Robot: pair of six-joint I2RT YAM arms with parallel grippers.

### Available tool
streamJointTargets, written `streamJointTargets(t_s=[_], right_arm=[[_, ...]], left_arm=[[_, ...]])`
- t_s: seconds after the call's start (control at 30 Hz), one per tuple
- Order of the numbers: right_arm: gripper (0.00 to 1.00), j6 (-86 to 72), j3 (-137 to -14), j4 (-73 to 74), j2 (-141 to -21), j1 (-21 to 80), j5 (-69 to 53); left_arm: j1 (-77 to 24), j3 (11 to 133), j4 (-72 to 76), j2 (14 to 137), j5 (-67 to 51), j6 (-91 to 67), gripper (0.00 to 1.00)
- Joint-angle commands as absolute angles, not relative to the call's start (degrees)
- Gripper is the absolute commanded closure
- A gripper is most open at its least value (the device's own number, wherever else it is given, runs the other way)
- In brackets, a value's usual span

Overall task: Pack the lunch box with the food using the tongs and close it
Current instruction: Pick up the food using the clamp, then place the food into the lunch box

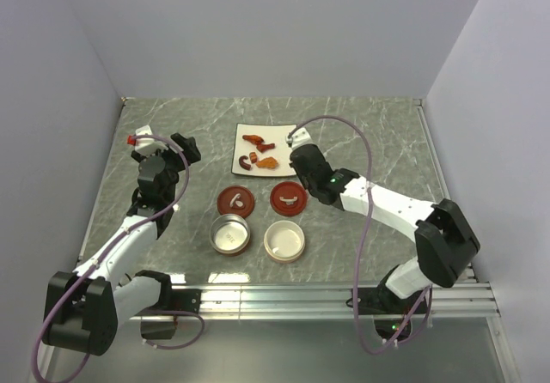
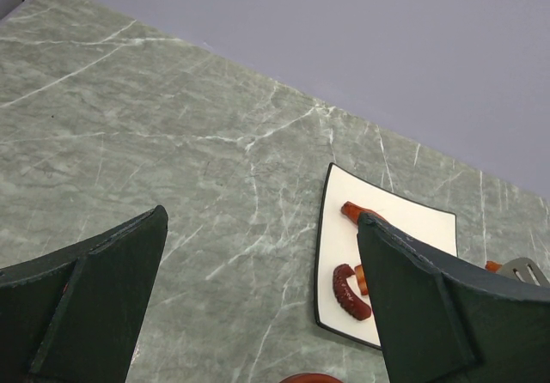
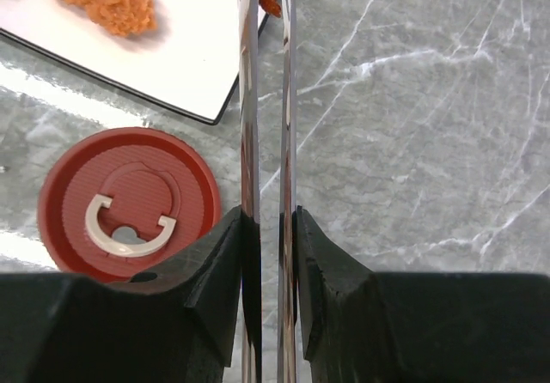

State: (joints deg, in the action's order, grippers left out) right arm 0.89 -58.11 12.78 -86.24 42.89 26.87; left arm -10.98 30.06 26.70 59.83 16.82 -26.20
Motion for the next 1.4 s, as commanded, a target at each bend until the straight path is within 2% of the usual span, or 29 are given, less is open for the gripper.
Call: streamJointTargets(t_s=[0.0,0.23,0.5,0.73,0.93,1.1,1.37], right_arm=[[0.75,-1.7,-57.0,11.7,-83.0,43.8,27.0],[0.76,-5.8,-52.7,14.1,-76.6,48.8,28.1],[0.75,-14.2,-48.2,19.7,-65.1,59.3,29.7],[0.75,-24.2,-48.2,28.4,-64.9,70.0,35.1],[0.75,-39.1,-48.7,42.4,-63.6,79.9,43.0],[0.75,-44.2,-48.8,46.6,-59.2,85.9,44.4],[0.75,-55.0,-48.6,56.1,-59.1,92.4,45.6]], left_arm=[[-11.2,30.1,28.6,59.7,16.6,-25.6,0.00],[-11.2,30.1,28.6,59.6,15.7,-25.8,0.01],[-11.2,31.0,27.6,60.0,15.6,-25.7,0.00],[-11.2,30.9,26.7,59.4,16.0,-25.9,0.01],[-11.2,31.0,26.5,59.7,15.7,-26.0,0.01],[-11.2,31.2,26.2,60.2,15.4,-26.1,0.00],[-11.2,31.2,26.2,60.6,15.2,-26.2,0.01]])
